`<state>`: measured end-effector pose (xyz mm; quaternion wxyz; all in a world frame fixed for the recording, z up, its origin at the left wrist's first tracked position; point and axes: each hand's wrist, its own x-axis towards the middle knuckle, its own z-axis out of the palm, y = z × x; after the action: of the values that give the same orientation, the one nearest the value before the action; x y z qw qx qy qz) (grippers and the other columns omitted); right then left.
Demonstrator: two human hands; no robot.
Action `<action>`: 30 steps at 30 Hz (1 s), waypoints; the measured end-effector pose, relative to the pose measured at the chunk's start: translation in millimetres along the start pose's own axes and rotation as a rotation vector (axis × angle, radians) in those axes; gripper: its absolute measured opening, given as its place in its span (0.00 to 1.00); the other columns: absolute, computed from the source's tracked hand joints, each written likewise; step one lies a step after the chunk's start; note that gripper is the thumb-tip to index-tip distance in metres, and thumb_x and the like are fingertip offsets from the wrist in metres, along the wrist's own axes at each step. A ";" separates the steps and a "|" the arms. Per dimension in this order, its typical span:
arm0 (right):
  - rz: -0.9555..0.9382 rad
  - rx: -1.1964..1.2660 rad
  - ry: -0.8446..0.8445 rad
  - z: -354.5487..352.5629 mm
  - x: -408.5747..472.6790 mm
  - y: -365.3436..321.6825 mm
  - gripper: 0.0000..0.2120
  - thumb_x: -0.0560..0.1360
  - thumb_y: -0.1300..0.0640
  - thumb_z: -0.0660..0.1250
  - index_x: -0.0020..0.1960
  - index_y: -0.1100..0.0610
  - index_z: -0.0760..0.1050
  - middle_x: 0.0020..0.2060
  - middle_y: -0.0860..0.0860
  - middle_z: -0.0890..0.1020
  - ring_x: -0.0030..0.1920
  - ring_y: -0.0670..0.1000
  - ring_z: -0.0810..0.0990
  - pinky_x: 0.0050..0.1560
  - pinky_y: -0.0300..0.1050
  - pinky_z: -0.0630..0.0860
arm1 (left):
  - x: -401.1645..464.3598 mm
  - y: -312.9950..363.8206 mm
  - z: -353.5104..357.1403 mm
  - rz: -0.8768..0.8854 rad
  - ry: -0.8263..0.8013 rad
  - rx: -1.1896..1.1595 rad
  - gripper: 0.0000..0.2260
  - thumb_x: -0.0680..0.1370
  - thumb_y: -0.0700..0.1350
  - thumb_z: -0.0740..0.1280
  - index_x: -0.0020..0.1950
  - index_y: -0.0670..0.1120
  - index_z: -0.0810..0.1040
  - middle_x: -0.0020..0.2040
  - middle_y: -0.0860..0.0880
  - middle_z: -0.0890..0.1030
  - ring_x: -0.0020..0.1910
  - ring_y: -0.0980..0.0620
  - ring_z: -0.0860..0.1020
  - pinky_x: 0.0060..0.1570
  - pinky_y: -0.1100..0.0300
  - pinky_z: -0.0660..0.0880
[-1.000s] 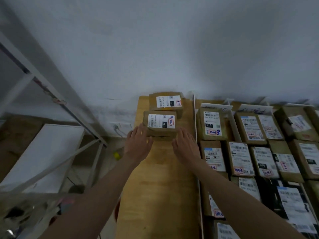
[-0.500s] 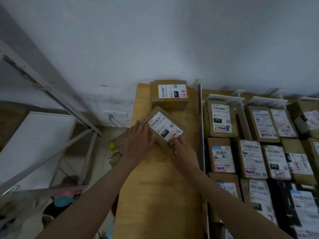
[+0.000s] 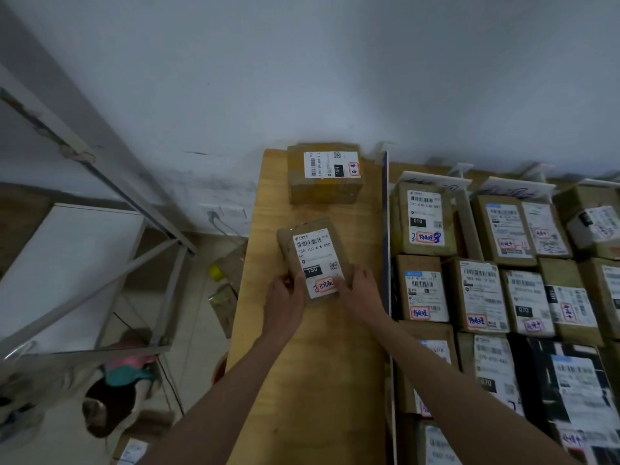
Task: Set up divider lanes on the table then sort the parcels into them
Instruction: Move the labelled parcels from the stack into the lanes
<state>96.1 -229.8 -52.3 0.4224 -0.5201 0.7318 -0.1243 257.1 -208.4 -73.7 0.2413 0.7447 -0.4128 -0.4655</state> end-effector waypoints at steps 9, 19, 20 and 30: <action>0.059 0.195 -0.124 -4.7 -25.3 17.2 0.36 0.69 0.30 0.65 0.65 0.55 0.72 0.60 0.53 0.78 0.56 0.52 0.81 0.55 0.55 0.81 | -35.1 12.9 -19.1 0.033 -0.067 -0.078 0.29 0.76 0.65 0.65 0.71 0.51 0.68 0.60 0.52 0.78 0.58 0.50 0.77 0.57 0.51 0.74; -0.041 0.314 0.075 -75.4 -107.9 -21.2 0.17 0.80 0.40 0.60 0.57 0.54 0.72 0.49 0.48 0.80 0.49 0.48 0.81 0.45 0.46 0.80 | -87.2 76.2 -38.9 0.242 -0.064 -0.060 0.23 0.79 0.60 0.63 0.69 0.49 0.68 0.57 0.50 0.79 0.53 0.50 0.79 0.49 0.56 0.76; -0.051 0.313 0.106 -82.3 -115.3 -19.1 0.17 0.80 0.40 0.59 0.57 0.53 0.73 0.49 0.48 0.80 0.48 0.47 0.80 0.42 0.42 0.77 | -92.7 83.0 -37.7 0.256 -0.076 -0.055 0.23 0.79 0.61 0.63 0.69 0.49 0.68 0.56 0.50 0.79 0.53 0.50 0.79 0.48 0.56 0.76; -0.063 -0.122 0.428 -151.6 -185.2 33.0 0.20 0.84 0.49 0.50 0.69 0.59 0.69 0.64 0.57 0.75 0.64 0.59 0.73 0.64 0.54 0.70 | -139.7 123.6 11.3 0.353 -0.252 -0.001 0.22 0.79 0.63 0.63 0.65 0.50 0.68 0.55 0.49 0.80 0.49 0.52 0.80 0.44 0.55 0.76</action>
<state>-20.0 -94.2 110.6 0.2214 -0.5290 0.7944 -0.2004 167.2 -157.9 82.2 0.2656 0.5967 -0.5635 -0.5058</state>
